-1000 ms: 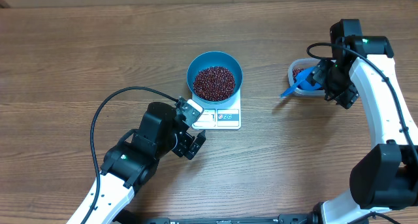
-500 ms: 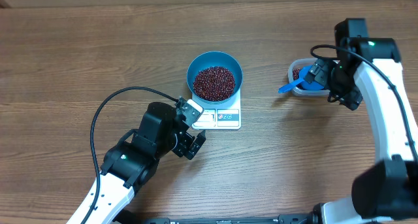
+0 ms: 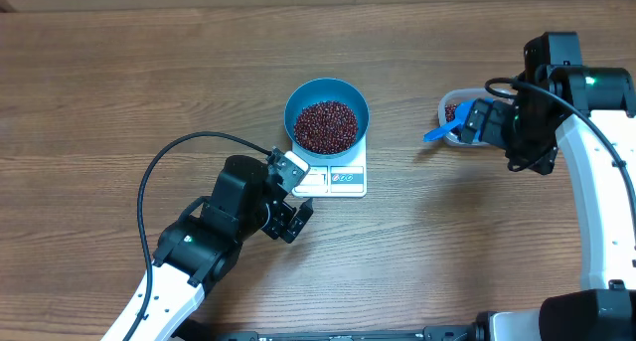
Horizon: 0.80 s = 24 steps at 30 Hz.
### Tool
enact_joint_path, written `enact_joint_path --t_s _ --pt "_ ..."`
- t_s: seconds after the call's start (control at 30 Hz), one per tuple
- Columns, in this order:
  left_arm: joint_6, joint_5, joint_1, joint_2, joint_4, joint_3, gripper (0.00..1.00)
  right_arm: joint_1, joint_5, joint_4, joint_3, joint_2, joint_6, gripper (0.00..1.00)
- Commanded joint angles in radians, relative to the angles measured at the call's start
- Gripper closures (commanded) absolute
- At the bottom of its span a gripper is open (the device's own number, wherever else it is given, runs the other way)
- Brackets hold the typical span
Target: Scoop item into bowl and weigh 150g on scale
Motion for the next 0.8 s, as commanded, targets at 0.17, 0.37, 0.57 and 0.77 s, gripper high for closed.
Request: enact_joint_path --t_s 0.17,0.37,0.57,0.77 --pt "-0.01 -0.003 -0.007 0.008 0.001 -0.006 0.0 0.003 0.053 0.021 0.021 -0.01 -0.094 0.0" --pt "-0.01 -0.003 -0.007 0.008 0.001 -0.006 0.01 0.003 0.052 0.051 0.021 -0.01 -0.093 0.0" --pt "-0.01 -0.003 -0.007 0.008 0.001 -0.006 0.0 0.003 0.041 0.062 0.021 -0.01 -0.093 0.0" --pt "-0.01 -0.003 -0.007 0.008 0.001 -0.006 0.0 0.003 0.041 0.061 0.021 -0.01 -0.093 0.0"
